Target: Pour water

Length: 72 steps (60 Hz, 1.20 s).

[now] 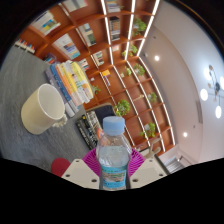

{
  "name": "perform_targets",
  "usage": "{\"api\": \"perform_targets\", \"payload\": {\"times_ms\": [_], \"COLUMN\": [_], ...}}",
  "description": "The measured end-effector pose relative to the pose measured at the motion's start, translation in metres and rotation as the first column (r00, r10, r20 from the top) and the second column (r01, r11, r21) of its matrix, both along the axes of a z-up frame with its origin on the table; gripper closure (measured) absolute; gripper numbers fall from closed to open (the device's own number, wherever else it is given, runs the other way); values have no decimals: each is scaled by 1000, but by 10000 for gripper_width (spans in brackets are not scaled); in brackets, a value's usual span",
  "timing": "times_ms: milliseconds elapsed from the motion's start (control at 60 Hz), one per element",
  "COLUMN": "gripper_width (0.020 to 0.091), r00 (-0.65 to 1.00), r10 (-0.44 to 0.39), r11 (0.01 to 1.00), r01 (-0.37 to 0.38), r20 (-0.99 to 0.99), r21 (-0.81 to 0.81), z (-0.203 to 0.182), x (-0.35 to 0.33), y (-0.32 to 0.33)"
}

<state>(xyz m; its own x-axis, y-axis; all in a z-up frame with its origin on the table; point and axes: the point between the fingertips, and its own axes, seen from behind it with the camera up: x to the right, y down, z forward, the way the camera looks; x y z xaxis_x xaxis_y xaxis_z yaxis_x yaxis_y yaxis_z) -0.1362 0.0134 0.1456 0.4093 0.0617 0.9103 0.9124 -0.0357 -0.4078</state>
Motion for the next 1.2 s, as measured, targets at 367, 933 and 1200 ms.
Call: {"api": "perform_targets", "payload": {"times_ms": [367, 933, 1200], "gripper_width": [807, 805, 789], "r00": [728, 918, 868], "r10": [49, 69, 40], "r11": [990, 991, 987], "r01": [-126, -108, -111], "r20": [683, 390, -494], "r21": [63, 79, -117], "z": [3, 20, 21], "x": [-60, -66, -20], "y": [11, 5, 0]}}
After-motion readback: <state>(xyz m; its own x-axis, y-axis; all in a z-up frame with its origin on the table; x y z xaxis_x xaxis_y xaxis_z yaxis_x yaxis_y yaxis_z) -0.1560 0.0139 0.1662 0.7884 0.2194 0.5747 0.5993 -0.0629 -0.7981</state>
